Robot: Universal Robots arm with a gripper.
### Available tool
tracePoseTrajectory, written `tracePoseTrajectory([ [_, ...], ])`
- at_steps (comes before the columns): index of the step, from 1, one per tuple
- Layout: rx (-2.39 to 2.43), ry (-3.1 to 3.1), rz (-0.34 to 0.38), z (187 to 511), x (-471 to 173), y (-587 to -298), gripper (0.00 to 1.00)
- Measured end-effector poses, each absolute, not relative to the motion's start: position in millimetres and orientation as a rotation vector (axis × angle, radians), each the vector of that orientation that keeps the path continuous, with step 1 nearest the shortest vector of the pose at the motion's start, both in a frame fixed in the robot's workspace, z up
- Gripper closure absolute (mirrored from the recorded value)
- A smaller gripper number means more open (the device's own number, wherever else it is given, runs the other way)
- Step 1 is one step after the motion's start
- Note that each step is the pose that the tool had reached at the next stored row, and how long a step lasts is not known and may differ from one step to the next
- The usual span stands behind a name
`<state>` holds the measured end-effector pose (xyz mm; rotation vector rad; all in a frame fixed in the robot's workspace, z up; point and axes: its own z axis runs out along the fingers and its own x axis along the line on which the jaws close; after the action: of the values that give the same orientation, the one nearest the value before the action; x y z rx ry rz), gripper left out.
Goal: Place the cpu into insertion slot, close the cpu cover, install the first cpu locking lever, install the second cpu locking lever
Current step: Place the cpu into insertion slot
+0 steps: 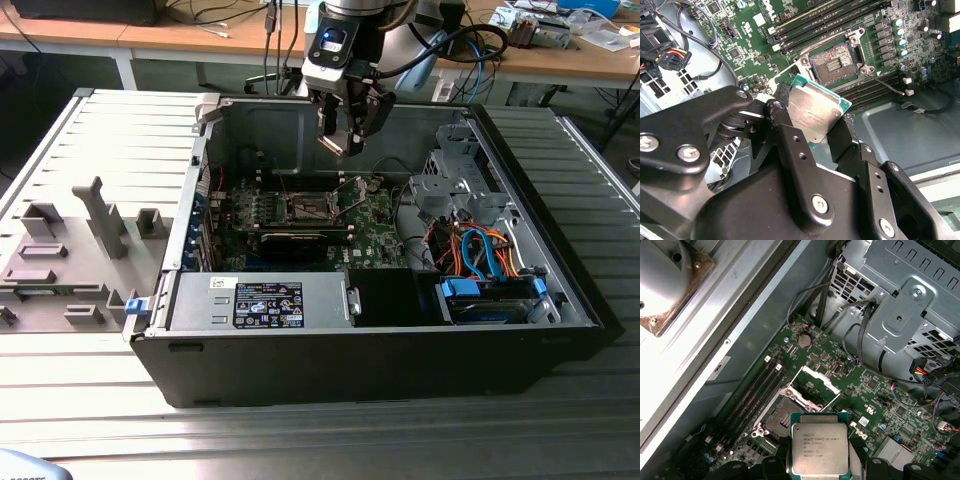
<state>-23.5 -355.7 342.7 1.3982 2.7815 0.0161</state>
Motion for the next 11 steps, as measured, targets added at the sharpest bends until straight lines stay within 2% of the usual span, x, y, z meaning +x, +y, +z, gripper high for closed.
tracePoseTrajectory([
  [11, 1.416, 2.772, 0.016, 342.7, -23.5, -355.7, 0.45],
])
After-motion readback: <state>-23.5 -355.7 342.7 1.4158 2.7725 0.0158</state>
